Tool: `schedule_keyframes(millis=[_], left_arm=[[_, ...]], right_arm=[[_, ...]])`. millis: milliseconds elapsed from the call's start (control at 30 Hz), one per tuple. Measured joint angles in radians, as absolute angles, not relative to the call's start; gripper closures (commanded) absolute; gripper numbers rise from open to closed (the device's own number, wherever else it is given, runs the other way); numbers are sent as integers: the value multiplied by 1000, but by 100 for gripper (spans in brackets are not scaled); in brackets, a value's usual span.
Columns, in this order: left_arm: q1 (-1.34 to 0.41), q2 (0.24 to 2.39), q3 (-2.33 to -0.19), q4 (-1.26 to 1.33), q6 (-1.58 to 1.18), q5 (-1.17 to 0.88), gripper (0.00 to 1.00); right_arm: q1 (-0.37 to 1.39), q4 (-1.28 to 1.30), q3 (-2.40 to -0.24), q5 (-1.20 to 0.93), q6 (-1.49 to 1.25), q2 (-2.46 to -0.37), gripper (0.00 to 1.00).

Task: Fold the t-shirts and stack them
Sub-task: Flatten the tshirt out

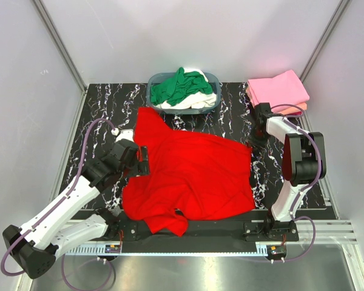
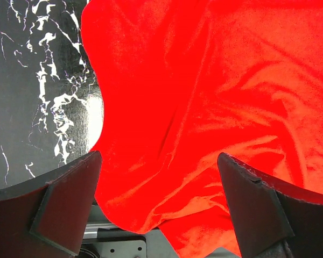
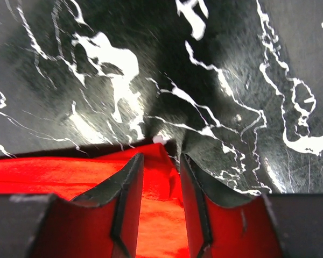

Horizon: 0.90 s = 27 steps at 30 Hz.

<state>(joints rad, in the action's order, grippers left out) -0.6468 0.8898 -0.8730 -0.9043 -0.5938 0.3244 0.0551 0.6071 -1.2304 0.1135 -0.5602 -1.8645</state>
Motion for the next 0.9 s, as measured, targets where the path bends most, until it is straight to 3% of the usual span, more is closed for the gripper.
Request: schedule_keyframes(millis=[167,400,900], left_arm=[[-647,890,-873,-904,-593,327,5],[-647,890,-873,-904,-594,332,5],[-647,893,-873,-904,-594,339,5]], right_arm=[[55,599,-1196,112,-560,-1844,69],[55,591,-1198,111,-552,-1844,100],[55,650,-1506,138,-506,-1963,100]])
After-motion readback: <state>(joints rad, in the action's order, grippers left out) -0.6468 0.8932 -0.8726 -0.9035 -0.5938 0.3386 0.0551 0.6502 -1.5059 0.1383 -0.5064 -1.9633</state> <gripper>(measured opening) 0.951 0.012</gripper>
